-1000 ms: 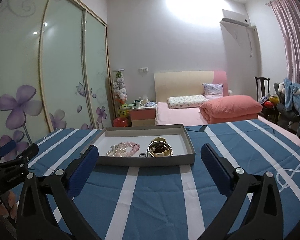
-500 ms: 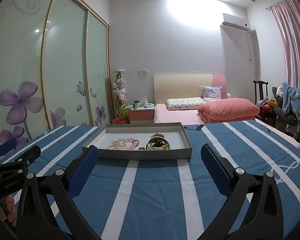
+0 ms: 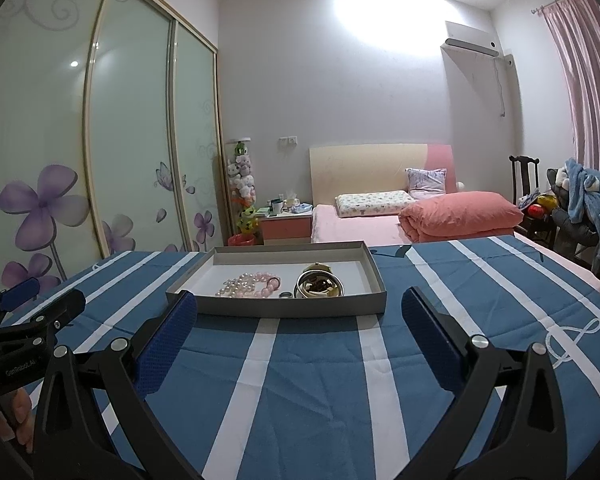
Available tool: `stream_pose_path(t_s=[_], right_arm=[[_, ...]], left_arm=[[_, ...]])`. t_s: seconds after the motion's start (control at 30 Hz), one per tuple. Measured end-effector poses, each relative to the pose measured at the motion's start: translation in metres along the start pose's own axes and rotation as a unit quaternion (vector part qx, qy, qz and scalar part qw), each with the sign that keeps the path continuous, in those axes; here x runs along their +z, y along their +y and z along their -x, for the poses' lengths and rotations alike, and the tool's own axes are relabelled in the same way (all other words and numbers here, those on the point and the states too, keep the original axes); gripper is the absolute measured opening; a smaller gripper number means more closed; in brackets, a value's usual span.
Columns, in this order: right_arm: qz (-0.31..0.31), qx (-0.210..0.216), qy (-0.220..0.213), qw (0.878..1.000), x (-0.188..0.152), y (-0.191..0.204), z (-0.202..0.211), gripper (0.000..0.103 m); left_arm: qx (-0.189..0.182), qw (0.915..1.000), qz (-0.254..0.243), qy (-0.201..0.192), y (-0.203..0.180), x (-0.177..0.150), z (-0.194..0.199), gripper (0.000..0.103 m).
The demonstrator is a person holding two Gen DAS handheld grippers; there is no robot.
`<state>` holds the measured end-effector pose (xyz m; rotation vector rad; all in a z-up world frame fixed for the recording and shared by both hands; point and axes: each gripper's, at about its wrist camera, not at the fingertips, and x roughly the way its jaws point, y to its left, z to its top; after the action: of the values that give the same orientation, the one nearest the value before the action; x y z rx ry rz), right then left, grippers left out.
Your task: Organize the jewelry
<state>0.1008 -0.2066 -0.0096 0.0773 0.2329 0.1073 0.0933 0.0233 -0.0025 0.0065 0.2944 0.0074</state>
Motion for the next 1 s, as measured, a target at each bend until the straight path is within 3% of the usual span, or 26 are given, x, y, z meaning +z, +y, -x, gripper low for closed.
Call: stream_pose_path(t_s=[1.0], right_arm=[[-0.006,0.002,0.007,1.000,-0.0004,-0.0002,-0.0001,0.101]], left_arm=[[-0.002,1.0000,-0.003,0.003,-0.0027,-0.0013,-0.0008,0.098]])
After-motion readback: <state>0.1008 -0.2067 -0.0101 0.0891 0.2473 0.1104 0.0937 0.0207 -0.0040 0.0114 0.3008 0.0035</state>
